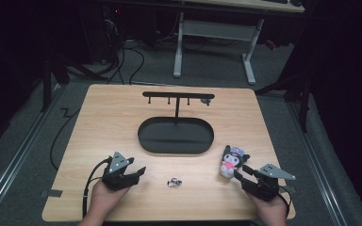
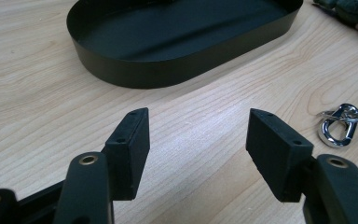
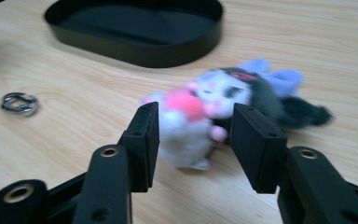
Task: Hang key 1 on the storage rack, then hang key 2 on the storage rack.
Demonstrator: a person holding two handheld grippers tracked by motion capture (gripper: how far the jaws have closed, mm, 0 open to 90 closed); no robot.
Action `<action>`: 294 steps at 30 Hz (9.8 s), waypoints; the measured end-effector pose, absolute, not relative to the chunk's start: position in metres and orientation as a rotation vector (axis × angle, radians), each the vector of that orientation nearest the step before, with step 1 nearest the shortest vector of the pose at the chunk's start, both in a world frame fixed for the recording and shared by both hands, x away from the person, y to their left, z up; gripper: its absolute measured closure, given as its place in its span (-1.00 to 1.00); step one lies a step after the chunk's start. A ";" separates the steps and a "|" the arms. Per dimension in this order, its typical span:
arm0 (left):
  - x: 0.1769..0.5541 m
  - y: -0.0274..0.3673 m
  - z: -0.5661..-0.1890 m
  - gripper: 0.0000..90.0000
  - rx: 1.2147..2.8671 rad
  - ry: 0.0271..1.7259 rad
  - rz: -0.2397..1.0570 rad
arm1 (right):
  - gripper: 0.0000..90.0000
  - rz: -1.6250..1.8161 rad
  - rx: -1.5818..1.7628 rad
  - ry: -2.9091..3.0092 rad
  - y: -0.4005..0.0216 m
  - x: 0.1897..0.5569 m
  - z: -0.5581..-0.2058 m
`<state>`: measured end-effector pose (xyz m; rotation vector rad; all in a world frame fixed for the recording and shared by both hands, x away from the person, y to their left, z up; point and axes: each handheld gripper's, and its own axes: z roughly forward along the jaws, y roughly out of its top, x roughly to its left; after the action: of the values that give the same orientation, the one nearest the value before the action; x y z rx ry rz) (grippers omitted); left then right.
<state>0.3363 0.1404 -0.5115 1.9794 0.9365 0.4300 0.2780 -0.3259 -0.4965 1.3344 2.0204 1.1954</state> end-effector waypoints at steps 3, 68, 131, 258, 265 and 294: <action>0.334 0.141 -0.512 -0.09 1.986 0.936 0.443 | 0.23 1.197 1.310 2.039 -0.319 0.278 -0.496; 0.326 0.153 -0.508 -0.17 2.005 0.884 0.447 | 0.49 1.005 1.348 2.158 -0.319 0.287 -0.516; 0.329 0.142 -0.516 -0.24 2.076 0.795 0.436 | -0.16 0.372 1.392 2.698 -0.271 0.334 -0.462; 0.326 0.140 -0.518 -0.27 2.097 0.733 0.441 | 0.07 0.612 1.462 2.647 -0.273 0.391 -0.404; 0.325 0.142 -0.517 -0.27 2.092 0.733 0.439 | 0.07 0.623 1.444 2.642 -0.266 0.397 -0.384; 0.325 0.144 -0.516 -0.28 2.096 0.724 0.437 | 0.07 0.660 1.380 2.624 -0.240 0.420 -0.335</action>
<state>0.3253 0.1438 -0.5165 2.0957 0.7240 0.4370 0.4204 -0.2397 -0.3345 1.3798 2.6243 0.6597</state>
